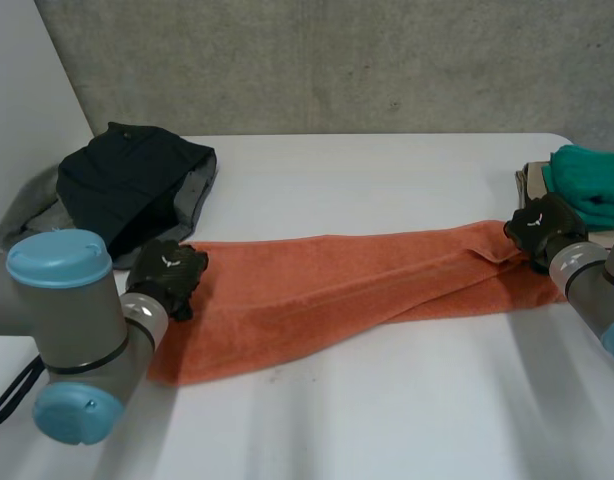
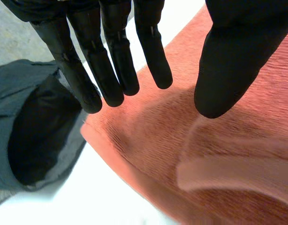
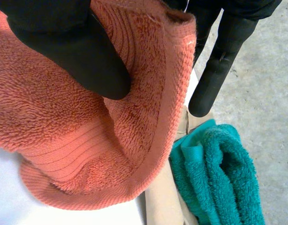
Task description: Fold the laundry.
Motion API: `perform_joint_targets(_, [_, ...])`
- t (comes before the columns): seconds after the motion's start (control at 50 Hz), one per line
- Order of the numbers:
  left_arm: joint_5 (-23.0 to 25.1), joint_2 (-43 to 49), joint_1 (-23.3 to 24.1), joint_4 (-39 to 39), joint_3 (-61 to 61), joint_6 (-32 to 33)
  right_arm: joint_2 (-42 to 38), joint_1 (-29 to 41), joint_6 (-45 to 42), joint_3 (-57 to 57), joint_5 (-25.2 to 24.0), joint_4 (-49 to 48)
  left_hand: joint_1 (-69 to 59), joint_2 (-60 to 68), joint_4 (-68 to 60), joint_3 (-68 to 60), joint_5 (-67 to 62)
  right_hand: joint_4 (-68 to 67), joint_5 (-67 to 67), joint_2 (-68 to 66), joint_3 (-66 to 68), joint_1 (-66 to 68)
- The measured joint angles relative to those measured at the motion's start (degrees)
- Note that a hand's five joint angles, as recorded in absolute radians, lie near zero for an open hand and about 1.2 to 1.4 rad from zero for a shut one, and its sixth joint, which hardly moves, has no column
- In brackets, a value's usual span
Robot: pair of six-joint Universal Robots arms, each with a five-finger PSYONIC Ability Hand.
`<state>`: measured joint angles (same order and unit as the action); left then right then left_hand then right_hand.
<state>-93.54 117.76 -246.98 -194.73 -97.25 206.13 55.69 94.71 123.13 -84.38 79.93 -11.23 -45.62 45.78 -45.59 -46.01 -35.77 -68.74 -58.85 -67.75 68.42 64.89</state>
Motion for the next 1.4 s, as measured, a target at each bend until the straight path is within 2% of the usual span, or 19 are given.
perform_joint_targets(0.22, [-0.2, -0.5, -0.7, 2.6, -3.5, -0.2, 0.0, -0.1, 0.0, -0.8, -0.1, 0.1, -0.9, 0.6, -0.6, -0.3, -0.5, 0.0, 0.0, 0.0, 0.0, 0.0])
perform_joint_targets(0.32, [-0.2, 1.9, -1.2, 0.7, -2.9, 0.0, 0.0, -0.1, 0.0, -1.1, -0.1, 0.0, -20.4, 19.7, -19.9, -19.2, -18.8, 0.0, 0.0, 0.0, 0.0, 0.0])
perform_joint_targets(0.36, [-0.2, 2.8, -1.5, -0.6, -2.5, 0.2, 0.0, -0.1, 0.0, -1.1, -0.1, -0.1, -20.6, 22.7, -22.9, -22.1, -20.2, 0.0, 0.0, 0.0, 0.0, 0.0])
perform_joint_targets(0.62, [0.0, 3.2, -1.7, -7.9, 4.3, 0.6, -0.5, 0.2, 1.1, 2.9, 0.0, -0.3, -20.6, 22.7, -23.2, -22.2, -20.2, 0.0, 0.0, 0.0, 0.0, 0.0])
perform_joint_targets(0.78, [-0.3, 9.7, -2.6, -10.5, 14.6, 1.0, -8.3, 0.0, 8.9, 14.5, 0.0, -1.9, -20.6, 22.8, -23.2, -22.2, -20.2, 0.0, 0.0, 0.0, 0.0, 0.0])
perform_joint_targets(0.98, [-0.4, 16.8, -3.6, -13.0, 23.1, 1.2, -17.6, 0.3, 11.4, 25.4, 0.6, -2.8, -20.6, 22.8, -23.2, -22.2, -20.2, 0.0, 0.0, 0.0, 0.0, 0.0])
perform_joint_targets(1.12, [-1.0, 18.9, -3.9, -16.2, 26.2, 1.2, -22.0, 0.4, 12.3, 32.6, 6.3, -4.5, -20.6, 22.8, -23.2, -22.2, -20.2, 1.5, 1.5, 1.3, -1.5, -0.7])
perform_joint_targets(1.16, [-1.0, 19.1, -4.0, -16.5, 26.3, 1.2, -22.7, 0.4, 12.5, 33.4, 7.1, -4.6, -20.6, 22.8, -23.1, -22.2, -20.2, 11.7, 11.7, 12.5, -12.7, -10.7])
perform_joint_targets(1.18, [-0.9, 19.2, -4.0, -16.7, 26.4, 1.2, -23.1, 0.4, 12.7, 33.9, 7.5, -4.7, -17.8, 19.6, -20.9, -20.0, -18.2, 23.0, 23.3, 23.1, -22.9, -21.3])
perform_joint_targets(1.2, [-0.9, 19.3, -4.1, -16.8, 26.4, 1.2, -23.6, 0.4, 12.9, 34.3, 7.9, -4.7, -7.8, 10.3, -11.8, -11.0, -9.4, 35.4, 36.3, 36.0, -35.3, -34.2])
perform_joint_targets(1.24, [-0.8, 19.4, -4.1, -16.9, 26.4, 1.1, -23.9, 0.5, 13.3, 34.5, 8.1, -4.6, 14.1, -7.3, 7.2, 7.5, 9.4, 49.4, 50.2, 50.2, -49.1, -48.0])
perform_joint_targets(1.26, [-0.8, 19.4, -4.1, -16.9, 26.3, 1.1, -23.9, 0.6, 13.6, 34.5, 8.2, -4.6, 28.0, -21.6, 20.6, 21.6, 22.3, 54.4, 54.9, 54.2, -54.3, -51.5])
perform_joint_targets(1.32, [-0.8, 19.0, -3.9, -16.8, 26.0, 0.9, -23.0, 0.7, 15.0, 33.9, 8.2, -4.3, 34.9, -32.5, 32.7, 32.6, 32.5, 56.4, 56.3, 55.4, -56.1, -52.1])
perform_joint_targets(1.4, [-1.1, 15.9, -3.9, -16.6, 24.0, 0.6, -17.6, 0.6, 19.3, 31.4, 7.7, -2.3, 34.9, -33.8, 34.0, 33.8, 33.2, 56.4, 56.3, 55.4, -56.1, -52.1])
